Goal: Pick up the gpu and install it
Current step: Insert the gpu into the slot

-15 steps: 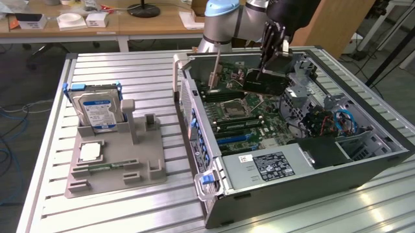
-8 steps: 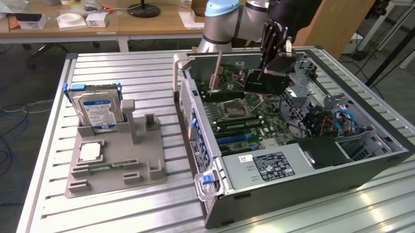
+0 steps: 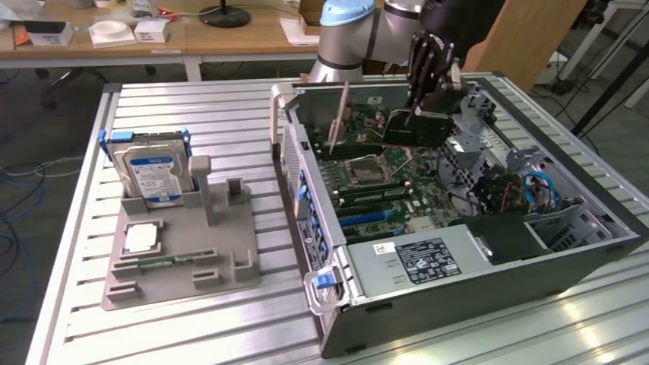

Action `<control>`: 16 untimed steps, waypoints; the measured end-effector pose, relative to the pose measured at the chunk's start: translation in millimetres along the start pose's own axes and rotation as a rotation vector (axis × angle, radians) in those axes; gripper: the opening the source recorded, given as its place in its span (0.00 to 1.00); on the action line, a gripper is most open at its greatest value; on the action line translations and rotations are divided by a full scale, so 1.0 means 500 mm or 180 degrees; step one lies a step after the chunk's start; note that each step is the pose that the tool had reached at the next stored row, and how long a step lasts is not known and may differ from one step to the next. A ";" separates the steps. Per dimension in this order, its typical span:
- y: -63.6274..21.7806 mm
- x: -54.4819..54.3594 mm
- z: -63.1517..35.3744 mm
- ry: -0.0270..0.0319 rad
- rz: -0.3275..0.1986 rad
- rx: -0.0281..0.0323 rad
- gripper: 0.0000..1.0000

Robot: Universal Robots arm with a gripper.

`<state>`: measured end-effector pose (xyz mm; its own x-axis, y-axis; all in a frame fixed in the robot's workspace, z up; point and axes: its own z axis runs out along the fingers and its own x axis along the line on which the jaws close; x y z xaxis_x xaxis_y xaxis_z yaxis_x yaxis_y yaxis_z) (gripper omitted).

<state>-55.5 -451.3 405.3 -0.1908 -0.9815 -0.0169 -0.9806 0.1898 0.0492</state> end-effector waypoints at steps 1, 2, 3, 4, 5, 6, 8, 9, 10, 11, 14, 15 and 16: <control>0.000 0.000 0.000 0.0001 -0.0024 0.0000 0.26; 0.000 0.000 0.000 0.0002 -0.0047 -0.0001 0.26; -0.001 0.000 0.000 0.0004 -0.0072 -0.0001 0.26; -0.001 0.000 0.000 0.0005 -0.0094 -0.0002 0.26; -0.002 0.000 0.001 0.0006 -0.0117 -0.0002 0.26; -0.002 0.000 0.001 0.0007 -0.0139 -0.0002 0.26; -0.003 -0.001 0.001 0.0009 -0.0185 -0.0003 0.26; -0.003 -0.001 0.001 0.0011 -0.0211 -0.0004 0.26; -0.004 -0.001 0.001 0.0012 -0.0236 -0.0004 0.26; -0.005 -0.001 0.001 0.0013 -0.0261 -0.0004 0.26; -0.008 -0.001 0.001 0.0017 -0.0349 -0.0006 0.26; -0.008 -0.002 0.001 0.0019 -0.0379 -0.0006 0.26; -0.008 -0.002 0.001 0.0020 -0.0413 -0.0007 0.26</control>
<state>-51.2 -451.3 404.5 -0.0620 -0.9979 -0.0168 -0.9969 0.0611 0.0492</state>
